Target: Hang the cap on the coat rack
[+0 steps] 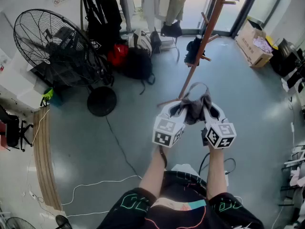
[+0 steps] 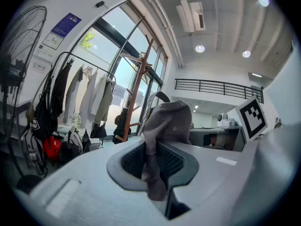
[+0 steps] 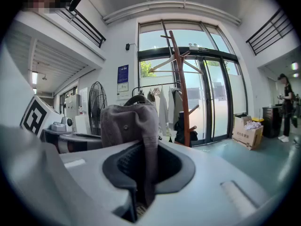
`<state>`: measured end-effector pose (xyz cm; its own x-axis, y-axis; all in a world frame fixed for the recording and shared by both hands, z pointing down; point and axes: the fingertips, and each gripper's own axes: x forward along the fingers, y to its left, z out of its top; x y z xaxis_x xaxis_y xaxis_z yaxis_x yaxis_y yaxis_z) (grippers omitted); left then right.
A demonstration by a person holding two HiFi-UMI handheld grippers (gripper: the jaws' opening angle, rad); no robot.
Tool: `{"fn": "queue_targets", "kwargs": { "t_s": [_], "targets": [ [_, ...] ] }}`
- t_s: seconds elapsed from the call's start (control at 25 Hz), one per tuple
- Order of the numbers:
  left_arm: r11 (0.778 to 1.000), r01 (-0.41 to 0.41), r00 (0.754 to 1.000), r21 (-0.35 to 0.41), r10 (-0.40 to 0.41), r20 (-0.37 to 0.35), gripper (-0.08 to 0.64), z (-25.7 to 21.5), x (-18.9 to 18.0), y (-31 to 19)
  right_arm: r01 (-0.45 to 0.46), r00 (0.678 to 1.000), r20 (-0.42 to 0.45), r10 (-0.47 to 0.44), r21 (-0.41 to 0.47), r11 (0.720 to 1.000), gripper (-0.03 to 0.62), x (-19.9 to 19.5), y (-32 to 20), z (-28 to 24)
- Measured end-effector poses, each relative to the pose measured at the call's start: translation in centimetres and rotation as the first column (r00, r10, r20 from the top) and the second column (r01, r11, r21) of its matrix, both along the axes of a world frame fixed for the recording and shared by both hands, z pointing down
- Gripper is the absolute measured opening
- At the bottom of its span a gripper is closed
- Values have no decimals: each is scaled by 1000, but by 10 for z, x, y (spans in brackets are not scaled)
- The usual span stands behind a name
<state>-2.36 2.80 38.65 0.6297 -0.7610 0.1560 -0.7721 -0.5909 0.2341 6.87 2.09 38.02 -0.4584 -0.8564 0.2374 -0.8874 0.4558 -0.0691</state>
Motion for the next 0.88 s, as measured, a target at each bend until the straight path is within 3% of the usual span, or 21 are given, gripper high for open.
{"fn": "queue_targets", "kwargs": {
  "t_s": [0.4, 0.6, 0.88],
  "targets": [
    [1000, 10, 1000, 0, -10, -27, 58, 3, -4, -6, -18, 999, -50, 20, 45, 999, 51, -7, -3, -2],
    [999, -48, 982, 17, 50, -179, 60, -7, 3, -3, -29, 999, -27, 30, 32, 999, 51, 5, -3, -2],
    [999, -42, 986, 8, 43, -161, 58, -3, 1, -3, -21, 1000, -17, 22, 21, 1000, 51, 4, -2, -1]
  ]
}}
